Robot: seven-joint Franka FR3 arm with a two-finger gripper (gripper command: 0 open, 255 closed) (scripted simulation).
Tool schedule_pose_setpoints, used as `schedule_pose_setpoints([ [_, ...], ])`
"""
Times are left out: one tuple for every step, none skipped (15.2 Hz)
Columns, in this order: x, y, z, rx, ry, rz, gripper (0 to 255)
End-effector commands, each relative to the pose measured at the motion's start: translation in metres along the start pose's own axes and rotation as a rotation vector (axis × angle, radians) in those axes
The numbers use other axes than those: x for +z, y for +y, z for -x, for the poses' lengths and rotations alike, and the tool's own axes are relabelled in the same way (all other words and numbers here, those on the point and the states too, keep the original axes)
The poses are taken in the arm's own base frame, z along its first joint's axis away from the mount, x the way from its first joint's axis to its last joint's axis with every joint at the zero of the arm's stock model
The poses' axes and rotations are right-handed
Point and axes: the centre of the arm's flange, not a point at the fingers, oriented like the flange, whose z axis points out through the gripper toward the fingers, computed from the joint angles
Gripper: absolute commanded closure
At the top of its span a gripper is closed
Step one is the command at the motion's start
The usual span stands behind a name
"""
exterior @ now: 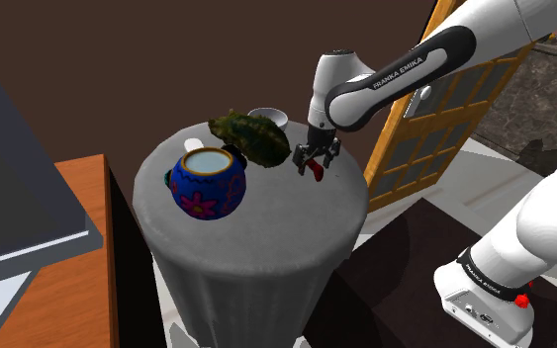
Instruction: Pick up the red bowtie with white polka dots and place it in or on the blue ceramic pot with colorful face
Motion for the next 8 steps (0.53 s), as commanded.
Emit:
schedule_pose_setpoints([
  [0.0001,0.0,0.0,0.0,0.0,0.0,0],
  [0.0001,0.0,0.0,0.0,0.0,0.0,255],
  [0.0001,0.0,0.0,0.0,0.0,0.0,255],
  [0.0001,0.0,0.0,0.0,0.0,0.0,255],
  [0.0004,0.0008,0.0,0.0,0.0,0.0,255],
  [0.0011,0.0008,0.0005,0.0,0.0,0.0,255],
  [0.0011,0.0011,0.0011,0.0,0.0,0.0,255],
  [0.0013,0.0017,0.0002,0.0,0.0,0.0,255],
])
